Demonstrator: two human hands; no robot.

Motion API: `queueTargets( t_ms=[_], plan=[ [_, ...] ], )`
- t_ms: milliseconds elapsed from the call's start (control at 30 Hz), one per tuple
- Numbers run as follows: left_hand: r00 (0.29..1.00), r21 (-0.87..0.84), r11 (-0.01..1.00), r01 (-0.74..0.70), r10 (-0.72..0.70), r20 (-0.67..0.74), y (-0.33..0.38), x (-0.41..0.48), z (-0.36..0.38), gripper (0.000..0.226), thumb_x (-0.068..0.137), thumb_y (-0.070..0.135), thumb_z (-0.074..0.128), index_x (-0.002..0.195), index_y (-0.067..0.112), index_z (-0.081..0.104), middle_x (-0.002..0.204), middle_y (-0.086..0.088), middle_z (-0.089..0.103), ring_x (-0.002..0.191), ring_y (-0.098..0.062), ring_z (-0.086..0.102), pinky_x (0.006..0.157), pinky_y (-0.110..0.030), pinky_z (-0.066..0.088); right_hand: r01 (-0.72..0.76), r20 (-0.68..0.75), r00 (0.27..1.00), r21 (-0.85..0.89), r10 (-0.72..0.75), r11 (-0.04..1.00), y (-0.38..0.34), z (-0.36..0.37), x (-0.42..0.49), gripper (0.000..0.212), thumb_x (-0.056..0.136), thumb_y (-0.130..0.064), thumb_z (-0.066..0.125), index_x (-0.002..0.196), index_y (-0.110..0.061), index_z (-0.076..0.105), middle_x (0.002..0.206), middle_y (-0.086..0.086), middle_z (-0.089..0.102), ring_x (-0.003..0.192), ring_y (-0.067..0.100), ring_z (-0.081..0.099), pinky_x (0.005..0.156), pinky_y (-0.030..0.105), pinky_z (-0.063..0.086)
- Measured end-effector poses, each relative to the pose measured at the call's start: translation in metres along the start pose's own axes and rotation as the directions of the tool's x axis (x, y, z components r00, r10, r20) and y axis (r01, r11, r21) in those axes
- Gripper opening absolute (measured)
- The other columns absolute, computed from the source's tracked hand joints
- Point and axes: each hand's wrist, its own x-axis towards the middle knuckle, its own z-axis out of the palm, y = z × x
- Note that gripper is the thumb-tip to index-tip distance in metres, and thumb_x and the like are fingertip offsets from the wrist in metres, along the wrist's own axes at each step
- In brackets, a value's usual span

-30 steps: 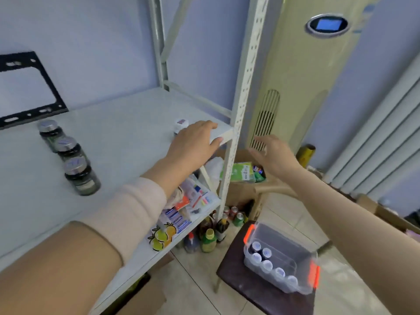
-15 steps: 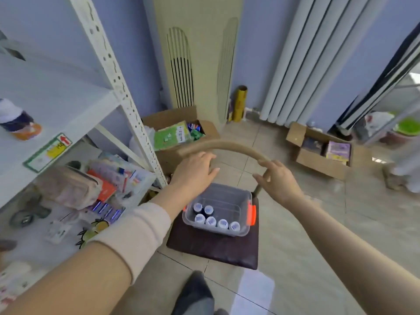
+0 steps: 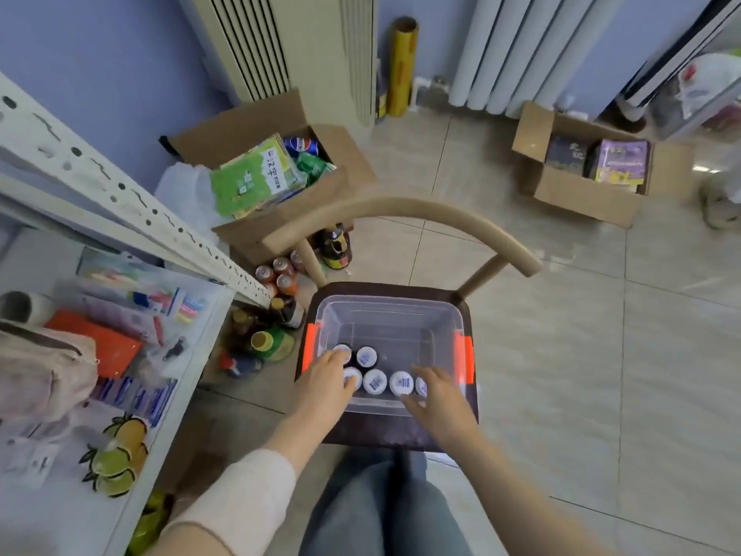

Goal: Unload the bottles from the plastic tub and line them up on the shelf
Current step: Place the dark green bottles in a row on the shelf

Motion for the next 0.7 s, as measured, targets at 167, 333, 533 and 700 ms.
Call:
queueTargets(
  t_ms=[167, 333, 533, 700],
  plan=[
    [0.999, 0.200, 0.979, -0.036, 0.034, 0.012, -0.033, 0.070, 0.050, 0.056, 0.092, 0.002, 0.042, 0.144, 0.015, 0.026, 0.148, -0.005, 0.033, 0.135, -0.023, 0.032, 0.108, -0.032, 0.030, 0.029, 0.082, 0.996, 0.019, -0.031, 0.999, 0.012, 0.050, 0.092, 0.055, 0.086, -0.025, 0.061, 0.137, -0.015, 0.042, 0.136, 0.007, 0.046, 0.123, 0.024, 0.048, 0.096, 0.026, 0.038],
    [0.981, 0.514, 0.837, -0.188, 0.189, 0.051, -0.054, 0.106, 0.079, 0.057, 0.072, 0.013, 0.070, 0.126, 0.007, 0.052, 0.119, -0.012, 0.059, 0.109, -0.023, 0.059, 0.083, -0.029, 0.049, 0.104, 0.154, 0.982, 0.036, -0.109, 0.994, 0.022, 0.090, 0.148, 0.058, 0.084, -0.020, 0.063, 0.137, -0.013, 0.042, 0.136, 0.009, 0.046, 0.123, 0.027, 0.047, 0.100, 0.031, 0.040],
    [0.969, 0.690, 0.696, -0.200, 0.244, 0.034, -0.059, 0.121, 0.089, 0.048, 0.030, 0.026, 0.086, 0.075, 0.013, 0.075, 0.060, 0.001, 0.066, 0.054, -0.010, 0.063, 0.041, -0.017, 0.041, 0.130, 0.065, 0.989, 0.090, -0.136, 0.987, 0.026, 0.112, 0.162, 0.052, 0.079, -0.016, 0.069, 0.128, -0.011, 0.052, 0.127, 0.011, 0.050, 0.113, 0.030, 0.054, 0.094, 0.038, 0.046],
    [0.963, 0.678, 0.698, -0.231, 0.262, 0.057, -0.054, 0.126, 0.084, 0.037, 0.027, 0.021, 0.086, 0.057, 0.017, 0.064, 0.054, 0.002, 0.059, 0.047, -0.011, 0.058, 0.035, -0.017, 0.034, 0.140, 0.065, 0.988, 0.032, -0.142, 0.990, 0.026, 0.107, 0.166, 0.044, 0.081, -0.016, 0.066, 0.122, -0.011, 0.052, 0.126, 0.009, 0.052, 0.108, 0.030, 0.056, 0.088, 0.040, 0.048]
  ],
)
